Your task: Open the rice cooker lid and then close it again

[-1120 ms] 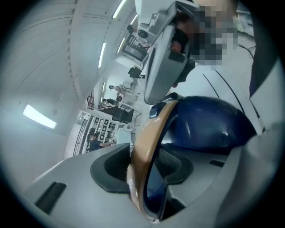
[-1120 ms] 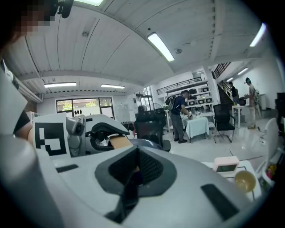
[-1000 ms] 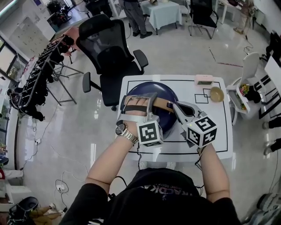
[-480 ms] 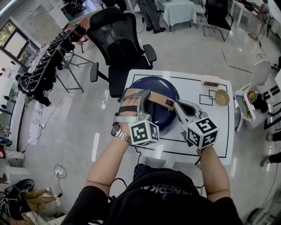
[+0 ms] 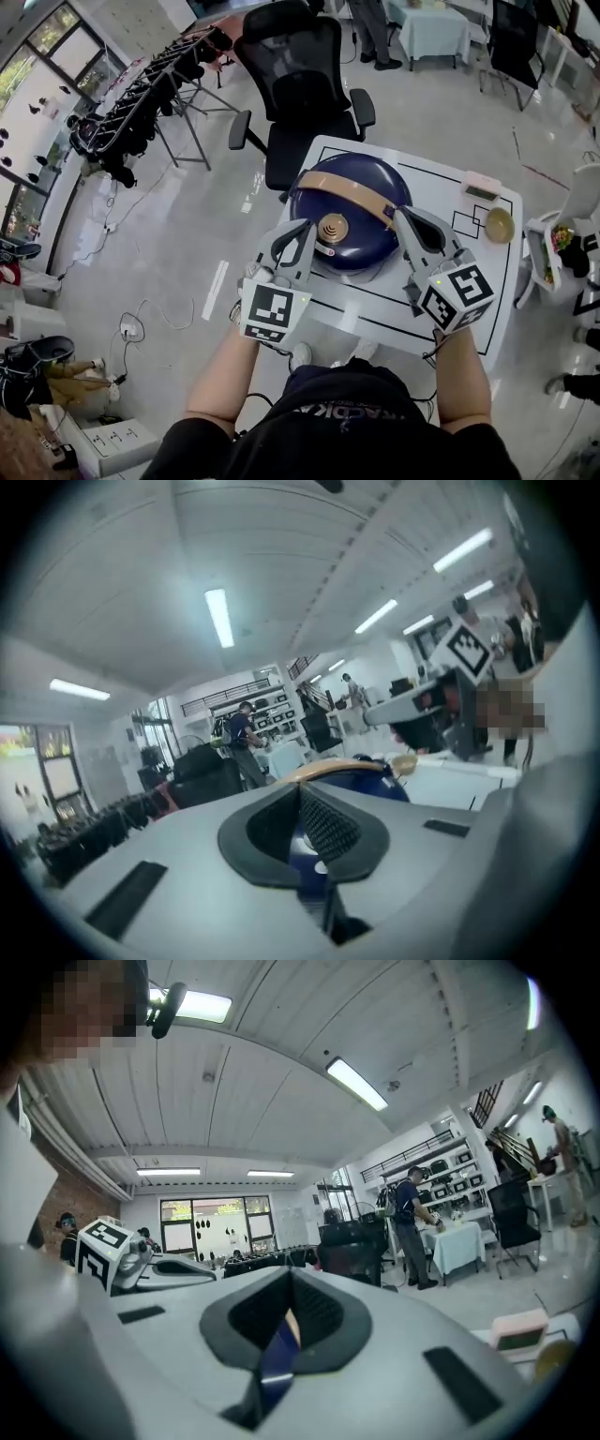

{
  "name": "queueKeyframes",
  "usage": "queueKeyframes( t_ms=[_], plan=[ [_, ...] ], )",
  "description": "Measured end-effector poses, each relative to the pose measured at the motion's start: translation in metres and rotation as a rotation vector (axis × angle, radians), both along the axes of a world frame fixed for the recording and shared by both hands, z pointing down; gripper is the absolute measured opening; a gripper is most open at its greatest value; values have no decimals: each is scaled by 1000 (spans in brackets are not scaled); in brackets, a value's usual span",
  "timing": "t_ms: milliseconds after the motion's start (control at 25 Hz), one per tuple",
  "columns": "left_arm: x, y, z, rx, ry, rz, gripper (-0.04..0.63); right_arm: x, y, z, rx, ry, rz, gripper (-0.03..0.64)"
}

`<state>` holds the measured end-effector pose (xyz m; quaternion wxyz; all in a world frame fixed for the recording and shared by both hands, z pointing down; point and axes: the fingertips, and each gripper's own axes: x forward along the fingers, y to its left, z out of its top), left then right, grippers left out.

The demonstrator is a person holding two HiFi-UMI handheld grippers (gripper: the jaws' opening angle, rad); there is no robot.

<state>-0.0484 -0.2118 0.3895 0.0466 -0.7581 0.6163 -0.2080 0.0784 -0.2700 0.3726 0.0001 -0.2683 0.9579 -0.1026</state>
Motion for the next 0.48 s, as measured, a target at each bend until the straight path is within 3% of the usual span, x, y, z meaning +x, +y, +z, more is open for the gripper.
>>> queueKeyframes(
  t_ms=[120, 240, 320, 480],
  plan=[
    [-3, 18, -8, -11, 219, 21, 3, -10, 14, -6, 15, -10, -22, 2],
    [-8, 34, -11, -20, 364, 35, 3, -19, 31, -9, 26, -6, -30, 2],
    [-9, 45, -11, -24, 402, 53, 3, -24, 44, -9, 29, 3, -28, 2],
    [-15, 71, -5, -40, 412, 83, 3, -34, 75, -4, 19, 20, -4, 2]
  ],
)
